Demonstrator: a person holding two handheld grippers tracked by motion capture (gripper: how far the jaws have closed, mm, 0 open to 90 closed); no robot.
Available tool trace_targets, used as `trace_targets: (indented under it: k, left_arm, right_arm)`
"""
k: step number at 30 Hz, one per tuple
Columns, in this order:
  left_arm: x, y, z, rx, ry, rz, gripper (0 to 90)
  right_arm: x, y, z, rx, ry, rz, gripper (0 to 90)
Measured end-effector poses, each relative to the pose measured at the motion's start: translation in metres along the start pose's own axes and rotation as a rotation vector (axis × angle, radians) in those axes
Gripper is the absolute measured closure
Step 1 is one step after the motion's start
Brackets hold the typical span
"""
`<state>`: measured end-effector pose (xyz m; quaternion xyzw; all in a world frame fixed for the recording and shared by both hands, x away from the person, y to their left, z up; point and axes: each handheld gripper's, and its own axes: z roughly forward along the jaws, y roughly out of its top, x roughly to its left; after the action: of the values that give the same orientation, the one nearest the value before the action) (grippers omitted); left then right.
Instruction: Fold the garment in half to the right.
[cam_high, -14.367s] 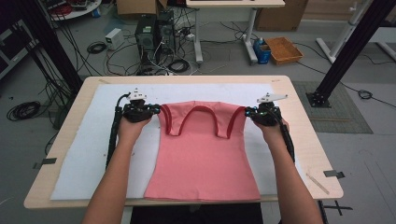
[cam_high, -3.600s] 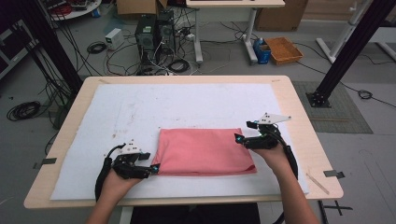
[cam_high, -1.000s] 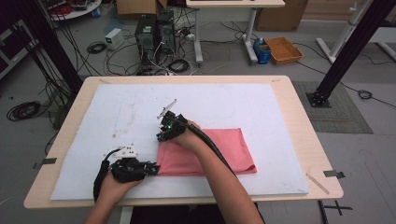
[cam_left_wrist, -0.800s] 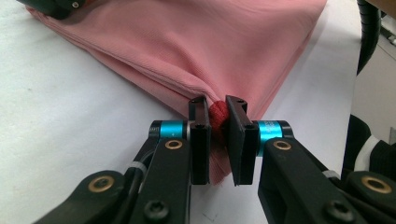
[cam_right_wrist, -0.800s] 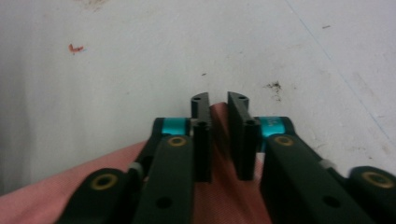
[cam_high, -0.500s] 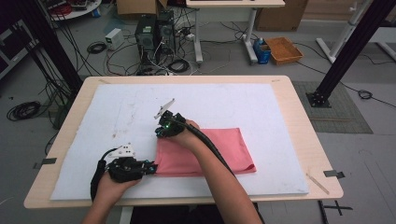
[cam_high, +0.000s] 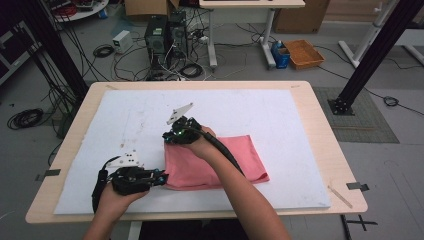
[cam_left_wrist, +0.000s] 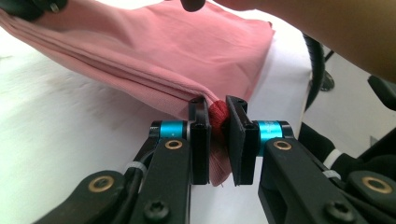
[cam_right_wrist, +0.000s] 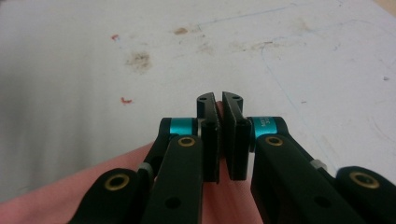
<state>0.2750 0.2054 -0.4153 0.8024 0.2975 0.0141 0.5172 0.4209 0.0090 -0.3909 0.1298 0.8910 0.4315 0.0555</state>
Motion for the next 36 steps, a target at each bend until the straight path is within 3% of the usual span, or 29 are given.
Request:
trace_targets:
  k: [3,10,17,36]
  left_arm:
    - [-0.003,0.004,0.01,0.0,-0.016,0.006,80.1]
    - [-0.013,0.025,0.032,0.011,-0.046,0.053,80.1]
    - [-0.02,0.035,0.055,0.03,-0.063,0.069,80.2]
    - [-0.036,0.055,0.09,0.048,-0.115,0.1,80.2]
  right_arm:
    - [-0.004,-0.005,-0.012,-0.015,0.006,0.026,86.6]
    - [-0.012,-0.017,-0.038,-0.041,-0.023,0.035,86.6]
    - [-0.017,-0.027,-0.058,-0.051,-0.041,0.045,86.6]
    - [-0.028,-0.056,-0.102,-0.07,-0.095,0.082,86.6]
